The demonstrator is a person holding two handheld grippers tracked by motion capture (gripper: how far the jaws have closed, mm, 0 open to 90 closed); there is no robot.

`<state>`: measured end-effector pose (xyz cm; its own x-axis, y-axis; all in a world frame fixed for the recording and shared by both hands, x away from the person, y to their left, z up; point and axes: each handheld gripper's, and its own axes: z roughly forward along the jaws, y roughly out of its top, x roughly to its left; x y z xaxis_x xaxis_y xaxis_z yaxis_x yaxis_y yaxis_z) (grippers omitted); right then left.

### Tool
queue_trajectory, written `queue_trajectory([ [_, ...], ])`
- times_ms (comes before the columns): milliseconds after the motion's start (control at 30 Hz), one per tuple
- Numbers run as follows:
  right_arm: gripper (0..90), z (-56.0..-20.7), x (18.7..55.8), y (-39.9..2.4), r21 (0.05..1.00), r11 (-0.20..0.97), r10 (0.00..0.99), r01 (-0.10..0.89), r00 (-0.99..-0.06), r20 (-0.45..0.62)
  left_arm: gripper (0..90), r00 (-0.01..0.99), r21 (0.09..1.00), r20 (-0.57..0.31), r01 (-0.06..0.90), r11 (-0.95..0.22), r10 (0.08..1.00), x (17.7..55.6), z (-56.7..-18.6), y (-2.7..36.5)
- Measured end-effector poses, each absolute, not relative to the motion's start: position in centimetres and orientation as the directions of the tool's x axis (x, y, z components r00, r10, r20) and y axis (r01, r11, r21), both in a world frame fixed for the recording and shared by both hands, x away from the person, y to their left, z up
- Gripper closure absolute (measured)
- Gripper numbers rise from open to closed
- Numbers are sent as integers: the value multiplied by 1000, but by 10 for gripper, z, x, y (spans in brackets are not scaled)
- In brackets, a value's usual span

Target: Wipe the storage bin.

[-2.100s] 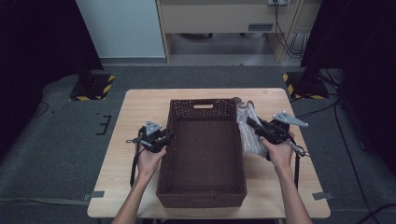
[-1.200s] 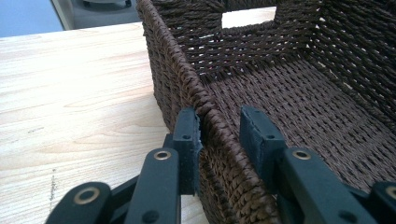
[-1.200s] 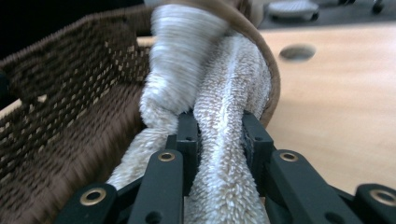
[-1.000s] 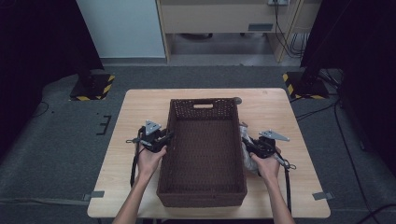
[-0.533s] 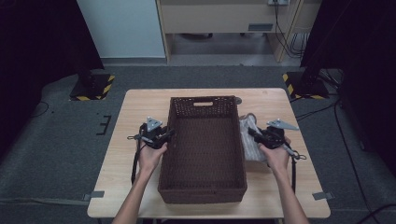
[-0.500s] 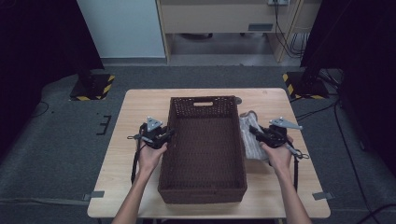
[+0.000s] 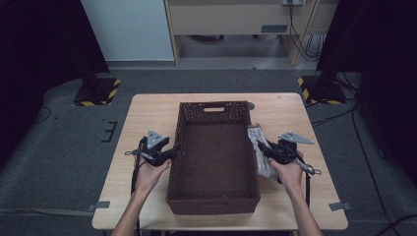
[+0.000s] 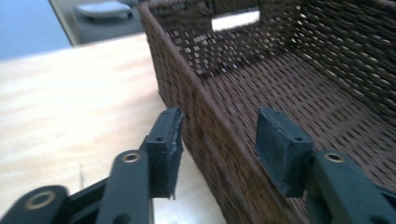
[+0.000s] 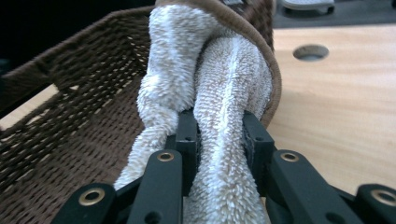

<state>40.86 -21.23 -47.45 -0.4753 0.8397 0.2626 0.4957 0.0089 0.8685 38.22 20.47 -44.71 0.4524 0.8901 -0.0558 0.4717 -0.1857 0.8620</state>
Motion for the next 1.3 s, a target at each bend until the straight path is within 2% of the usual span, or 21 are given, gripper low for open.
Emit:
queue_trajectory([
  [100, 734, -495, 410, -207, 840, 51, 861, 541, -449, 237, 547, 459, 859, -87, 483, -166, 884, 377, -449, 205],
  [267, 733, -524, 416, -203, 801, 85, 890, 592, -407, 206, 572, 465, 844, -76, 500, -191, 882, 376, -451, 198],
  [433, 731, -525, 419, -202, 806, 85, 897, 586, -397, 193, 624, 461, 835, -68, 511, -202, 885, 379, -456, 193],
  [633, 730, -488, 411, -226, 865, -23, 878, 501, -403, 257, 668, 437, 827, -78, 530, -187, 896, 381, -455, 191],
  [800, 729, -447, 393, -229, 911, -31, 839, 411, -485, 247, 693, 417, 823, -66, 536, -187, 907, 383, -454, 189],
  [967, 730, -431, 380, -224, 916, -41, 796, 398, -541, 271, 703, 410, 820, -56, 539, -193, 910, 385, -453, 188],
  [1067, 730, -443, 381, -217, 899, 15, 811, 438, -532, 245, 705, 407, 821, -59, 539, -188, 912, 387, -453, 187],
  [1300, 732, -497, 390, -207, 831, 76, 858, 550, -461, 227, 706, 404, 821, -59, 539, -186, 913, 391, -454, 187],
])
